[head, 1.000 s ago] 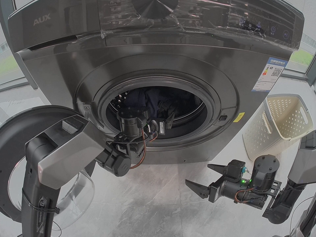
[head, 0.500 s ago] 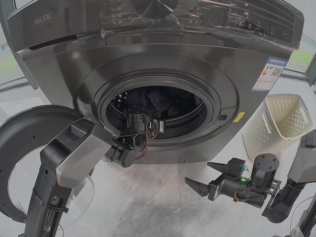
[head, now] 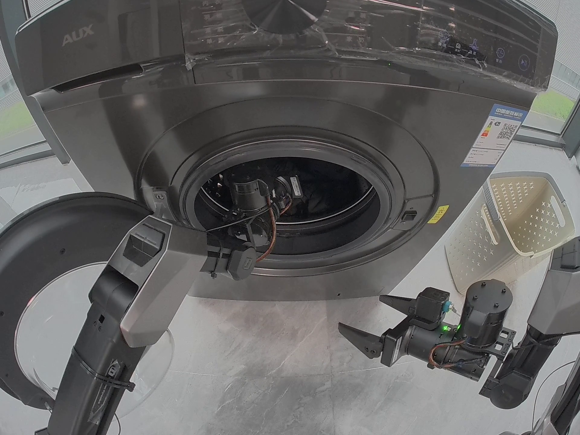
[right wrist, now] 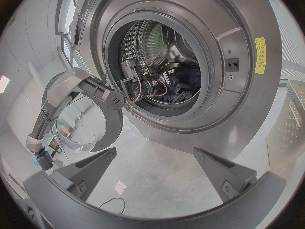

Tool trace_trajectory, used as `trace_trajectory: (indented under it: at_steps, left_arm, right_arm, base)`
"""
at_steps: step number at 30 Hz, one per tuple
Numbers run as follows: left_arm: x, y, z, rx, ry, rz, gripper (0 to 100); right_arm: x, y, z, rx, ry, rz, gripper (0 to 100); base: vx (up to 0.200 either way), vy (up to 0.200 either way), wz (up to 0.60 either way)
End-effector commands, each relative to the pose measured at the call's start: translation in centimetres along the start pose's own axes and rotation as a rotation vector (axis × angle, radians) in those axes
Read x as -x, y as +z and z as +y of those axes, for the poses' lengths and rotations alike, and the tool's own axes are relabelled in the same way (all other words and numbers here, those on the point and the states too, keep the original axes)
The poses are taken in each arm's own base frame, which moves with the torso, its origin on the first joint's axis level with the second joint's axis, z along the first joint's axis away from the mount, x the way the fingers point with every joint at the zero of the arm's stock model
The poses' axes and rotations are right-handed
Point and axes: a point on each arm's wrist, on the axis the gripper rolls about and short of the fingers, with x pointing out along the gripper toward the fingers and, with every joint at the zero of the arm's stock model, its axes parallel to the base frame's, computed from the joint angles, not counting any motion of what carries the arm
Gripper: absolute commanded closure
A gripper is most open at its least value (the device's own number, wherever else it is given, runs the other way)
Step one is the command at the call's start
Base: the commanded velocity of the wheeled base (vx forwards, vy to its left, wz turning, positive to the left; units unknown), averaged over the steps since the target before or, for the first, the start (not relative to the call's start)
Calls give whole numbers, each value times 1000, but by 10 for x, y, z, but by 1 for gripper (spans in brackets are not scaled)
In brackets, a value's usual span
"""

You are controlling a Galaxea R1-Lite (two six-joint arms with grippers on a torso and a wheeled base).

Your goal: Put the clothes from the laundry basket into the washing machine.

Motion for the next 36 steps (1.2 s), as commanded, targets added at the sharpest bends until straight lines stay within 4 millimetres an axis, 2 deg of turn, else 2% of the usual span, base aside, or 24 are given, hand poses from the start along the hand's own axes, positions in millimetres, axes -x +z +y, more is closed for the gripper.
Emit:
trace_trajectory:
  at_steps: [1,4,5,7,11,12,13,14,17,20,23,24,27,28,30,32,33,34,36]
  left_arm:
    - [-4,-16,8,3,14,-3,100]
    - [-4,-22,9,0,16,5,100]
    - [-4,-22,9,0,17,4,0]
    - [-3,-19,5,4,12,4,0]
    - [0,7,-9,28,-8,-18,0]
    - [0,7,-9,28,-8,-18,0]
    - [12,20,-21,24,-29,12,0]
    - [14,21,-22,22,-28,15,0]
    - [43,50,-38,15,-82,65,0]
    - [72,66,-50,14,-157,121,0]
    - [109,61,-55,-8,-220,227,0]
    - [131,56,-58,-23,-247,275,0]
    - [162,50,-58,-57,-284,313,0]
    - [162,50,-58,-57,-284,313,0]
    - [198,53,-61,-72,-343,283,0]
    - [212,55,-62,-74,-369,276,0]
    - [230,55,-60,-93,-389,286,0]
    - [230,55,-60,-93,-389,286,0]
    - [266,67,-52,-119,-415,302,0]
  right_arm:
    - [-1,-1,0,0,2,2,0]
    - [0,0,1,0,3,1,0]
    - [0,0,0,0,2,1,0]
    - [0,0,0,0,0,1,0]
    - [0,0,0,0,-1,0,0]
    - [0,0,0,0,-1,0,0]
    - [0,0,0,0,-1,-1,0]
    - [0,0,0,0,-1,0,0]
    - [2,-1,-1,-1,-4,6,0]
    - [5,0,0,-1,-3,3,0]
    - [10,0,0,-1,-4,9,0]
    - [15,2,1,-1,-2,6,0]
    - [25,5,3,2,4,-2,0]
    - [25,5,3,2,4,-2,0]
    - [41,10,6,4,11,-21,0]
    - [47,10,7,5,16,-20,0]
    - [56,9,8,5,18,-14,0]
    - [56,9,8,5,18,-14,0]
    - [77,10,12,8,33,-22,0]
  base:
    - [0,0,0]
    - [0,0,0]
    - [0,0,0]
    - [0,0,0]
    - [0,0,0]
    - [0,0,0]
    - [0,0,0]
    - [0,0,0]
    - [0,0,0]
    - [0,0,0]
    - [0,0,0]
    - [0,0,0]
    - [0,0,0]
    - [0,0,0]
    - [0,0,0]
    - [0,0,0]
    - [0,0,0]
    - [0,0,0]
    - [0,0,0]
